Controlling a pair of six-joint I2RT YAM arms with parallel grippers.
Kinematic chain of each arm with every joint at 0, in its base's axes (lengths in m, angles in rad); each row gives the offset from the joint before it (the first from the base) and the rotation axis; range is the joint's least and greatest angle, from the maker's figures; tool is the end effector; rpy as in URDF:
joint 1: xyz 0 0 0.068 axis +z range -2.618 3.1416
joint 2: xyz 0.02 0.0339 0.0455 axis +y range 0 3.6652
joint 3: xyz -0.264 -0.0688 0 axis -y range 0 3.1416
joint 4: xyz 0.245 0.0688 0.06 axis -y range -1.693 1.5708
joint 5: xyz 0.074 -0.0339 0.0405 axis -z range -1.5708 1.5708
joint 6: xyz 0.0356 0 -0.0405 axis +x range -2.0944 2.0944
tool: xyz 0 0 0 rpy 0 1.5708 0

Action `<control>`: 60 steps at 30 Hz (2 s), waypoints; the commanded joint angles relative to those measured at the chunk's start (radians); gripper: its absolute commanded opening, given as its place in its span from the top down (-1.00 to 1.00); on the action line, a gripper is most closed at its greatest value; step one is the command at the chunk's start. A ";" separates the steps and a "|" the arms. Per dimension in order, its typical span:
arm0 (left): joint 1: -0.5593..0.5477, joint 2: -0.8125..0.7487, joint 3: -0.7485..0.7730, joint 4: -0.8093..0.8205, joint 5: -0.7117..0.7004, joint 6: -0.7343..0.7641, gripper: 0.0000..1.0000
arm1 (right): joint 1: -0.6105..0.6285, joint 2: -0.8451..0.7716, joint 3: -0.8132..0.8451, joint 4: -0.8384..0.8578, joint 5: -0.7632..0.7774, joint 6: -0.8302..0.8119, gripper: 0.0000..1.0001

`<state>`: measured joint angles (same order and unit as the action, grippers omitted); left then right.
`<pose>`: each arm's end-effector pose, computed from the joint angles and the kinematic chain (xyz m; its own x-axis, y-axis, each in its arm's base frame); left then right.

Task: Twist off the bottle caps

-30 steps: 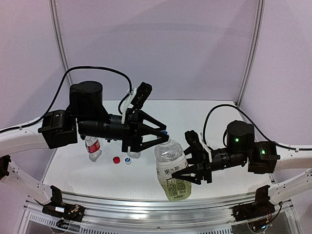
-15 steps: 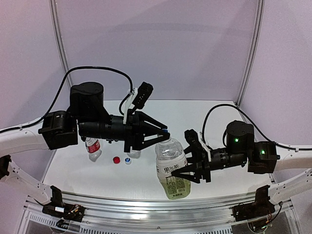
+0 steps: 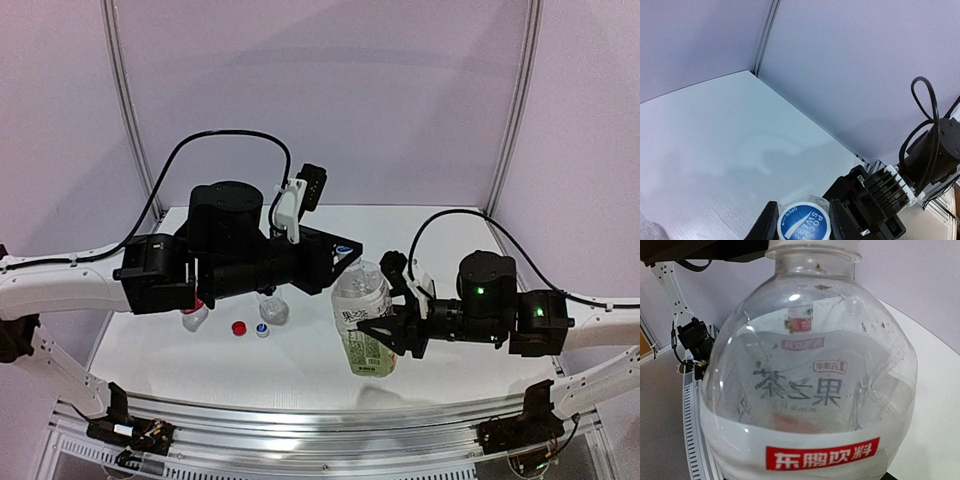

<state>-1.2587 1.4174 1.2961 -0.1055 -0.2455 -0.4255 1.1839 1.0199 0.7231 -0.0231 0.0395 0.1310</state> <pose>0.1114 -0.3170 0.3799 -0.4139 -0.0211 -0.9101 0.7461 0.5649 -0.3524 0.0910 0.2196 0.2897 -0.2367 -0.2350 -0.9428 -0.8879 0.4463 0.1117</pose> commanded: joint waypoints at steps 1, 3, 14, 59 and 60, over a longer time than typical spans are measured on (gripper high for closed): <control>-0.017 0.006 0.031 -0.018 -0.080 0.009 0.29 | 0.005 -0.042 0.028 0.035 0.046 0.010 0.46; -0.027 -0.015 0.023 -0.023 -0.078 0.051 -0.08 | 0.006 -0.046 0.028 0.033 0.038 0.009 0.47; 0.008 -0.245 -0.099 -0.027 0.242 0.292 -0.69 | 0.006 -0.045 0.029 0.056 -0.180 -0.001 0.47; -0.048 -0.034 0.063 -0.115 -0.107 0.089 0.59 | 0.005 -0.006 0.058 0.029 -0.084 0.021 0.53; -0.057 -0.009 0.077 -0.123 -0.162 0.062 0.57 | 0.005 -0.004 0.059 0.029 -0.053 0.022 0.54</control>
<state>-1.2758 1.3254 1.3212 -0.1715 -0.0315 -0.2237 1.1835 0.9958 0.7437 0.0269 -0.2207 0.1444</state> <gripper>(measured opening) 0.287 0.511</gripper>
